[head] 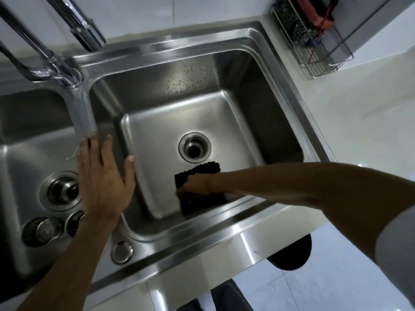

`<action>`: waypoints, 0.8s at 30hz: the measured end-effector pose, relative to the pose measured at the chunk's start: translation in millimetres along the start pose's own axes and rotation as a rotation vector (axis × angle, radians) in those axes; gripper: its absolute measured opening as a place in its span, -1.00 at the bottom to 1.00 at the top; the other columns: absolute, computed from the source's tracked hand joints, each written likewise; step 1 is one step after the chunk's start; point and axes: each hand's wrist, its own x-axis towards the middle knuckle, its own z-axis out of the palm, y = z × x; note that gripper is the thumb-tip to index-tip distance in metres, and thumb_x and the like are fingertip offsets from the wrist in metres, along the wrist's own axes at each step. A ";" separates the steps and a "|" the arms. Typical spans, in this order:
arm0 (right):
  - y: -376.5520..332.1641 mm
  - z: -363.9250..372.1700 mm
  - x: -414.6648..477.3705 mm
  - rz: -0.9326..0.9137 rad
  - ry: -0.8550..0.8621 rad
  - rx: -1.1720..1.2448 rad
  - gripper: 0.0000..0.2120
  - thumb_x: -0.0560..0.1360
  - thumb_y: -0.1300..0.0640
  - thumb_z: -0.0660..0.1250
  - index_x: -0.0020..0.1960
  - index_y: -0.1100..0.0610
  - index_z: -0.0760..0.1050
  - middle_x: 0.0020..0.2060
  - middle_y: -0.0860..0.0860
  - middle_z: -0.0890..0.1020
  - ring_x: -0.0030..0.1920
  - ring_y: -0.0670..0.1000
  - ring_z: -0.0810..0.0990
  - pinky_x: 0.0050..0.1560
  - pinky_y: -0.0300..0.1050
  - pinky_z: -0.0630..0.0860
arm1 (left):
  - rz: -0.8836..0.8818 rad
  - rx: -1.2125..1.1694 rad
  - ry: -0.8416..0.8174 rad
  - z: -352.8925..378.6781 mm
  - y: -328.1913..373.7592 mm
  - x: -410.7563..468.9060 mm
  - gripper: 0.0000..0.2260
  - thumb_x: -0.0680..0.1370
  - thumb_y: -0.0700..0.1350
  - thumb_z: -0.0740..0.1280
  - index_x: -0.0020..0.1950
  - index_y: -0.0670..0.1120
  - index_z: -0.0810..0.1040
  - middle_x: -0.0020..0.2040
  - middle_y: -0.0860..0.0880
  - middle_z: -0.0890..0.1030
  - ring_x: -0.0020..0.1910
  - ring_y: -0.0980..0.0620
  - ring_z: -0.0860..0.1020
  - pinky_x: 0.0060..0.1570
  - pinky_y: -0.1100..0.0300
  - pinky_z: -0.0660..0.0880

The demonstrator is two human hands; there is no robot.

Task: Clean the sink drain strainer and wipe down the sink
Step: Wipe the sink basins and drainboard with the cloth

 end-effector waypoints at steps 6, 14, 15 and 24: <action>-10.4 13.3 18.9 0.040 -0.168 -0.096 -0.55 0.61 -0.09 0.26 0.47 -0.05 0.32 0.27 0.15 0.54 0.18 0.24 0.58 -0.02 0.02 0.47 | -0.005 -0.014 -0.009 -2.1 -0.5 -0.4 -0.46 0.68 0.13 0.06 0.51 -0.22 0.26 0.52 -0.31 0.28 0.53 -0.30 0.21 0.51 -0.18 0.14; 110.4 -0.4 -107.8 0.534 -0.351 -0.057 -0.40 0.66 -0.07 0.19 0.60 0.02 0.02 0.53 0.24 0.17 0.38 0.34 0.38 0.33 0.21 0.38 | -0.035 -0.063 -0.027 -5.2 -1.0 -0.2 -0.41 0.67 0.18 0.04 0.51 -0.24 0.26 0.52 -0.31 0.28 0.54 -0.28 0.20 0.51 -0.19 0.12; 117.9 -0.3 -113.9 0.600 -0.322 -0.004 -0.38 0.66 -0.03 0.19 0.60 0.03 -0.01 0.53 0.25 0.13 0.39 0.35 0.37 0.36 0.20 0.36 | -0.041 -0.070 -0.033 -6.2 0.4 0.1 -0.40 0.66 0.19 0.04 0.51 -0.24 0.26 0.52 -0.30 0.27 0.54 -0.28 0.19 0.51 -0.18 0.12; 147.5 -59.1 -54.3 0.886 0.139 0.020 -0.42 0.59 -0.06 0.23 0.53 0.02 0.09 0.45 0.21 0.17 0.39 0.32 0.28 0.36 0.24 0.32 | -0.026 -0.053 -0.021 -6.6 4.2 2.2 -0.43 0.66 0.13 0.10 0.49 -0.27 0.29 0.51 -0.33 0.29 0.51 -0.32 0.23 0.48 -0.24 0.19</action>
